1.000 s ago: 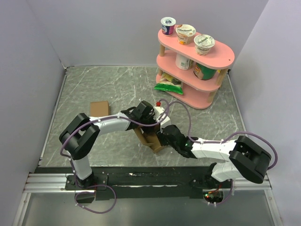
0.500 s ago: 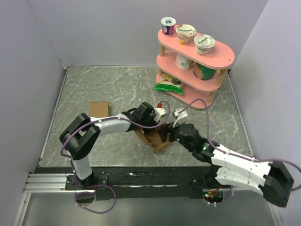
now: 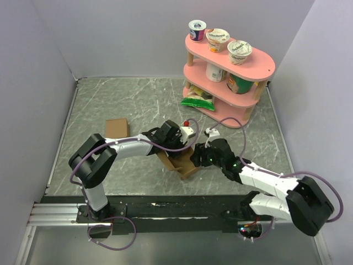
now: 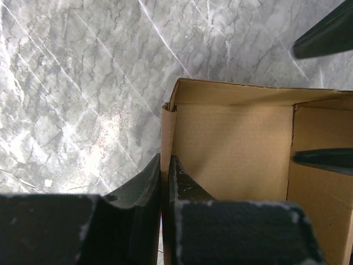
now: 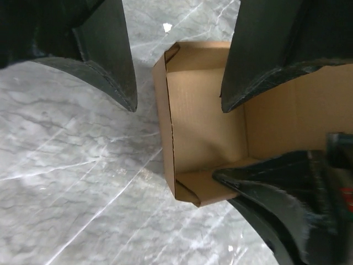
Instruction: Fold the paper box
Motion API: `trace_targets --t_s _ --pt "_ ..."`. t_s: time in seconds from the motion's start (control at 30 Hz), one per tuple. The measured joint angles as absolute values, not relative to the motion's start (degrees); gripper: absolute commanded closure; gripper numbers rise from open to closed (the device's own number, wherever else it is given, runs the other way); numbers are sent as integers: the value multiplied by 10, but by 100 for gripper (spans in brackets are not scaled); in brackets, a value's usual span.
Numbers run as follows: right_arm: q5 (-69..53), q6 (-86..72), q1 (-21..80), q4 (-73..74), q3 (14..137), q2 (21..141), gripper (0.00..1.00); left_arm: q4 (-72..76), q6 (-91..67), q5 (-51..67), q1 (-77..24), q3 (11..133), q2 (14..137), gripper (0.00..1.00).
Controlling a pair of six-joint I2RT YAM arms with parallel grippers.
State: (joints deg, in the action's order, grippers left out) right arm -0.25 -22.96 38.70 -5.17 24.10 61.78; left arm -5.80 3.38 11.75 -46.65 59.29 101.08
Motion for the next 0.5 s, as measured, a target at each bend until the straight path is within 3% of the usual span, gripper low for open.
trace_targets --t_s 0.17,0.5 --pt "-8 -228 387 -102 241 670 49 -57 34 118 -467 592 1011 87" --pt "3 -198 396 -213 229 735 67 -57 34 120 -467 593 1011 87"
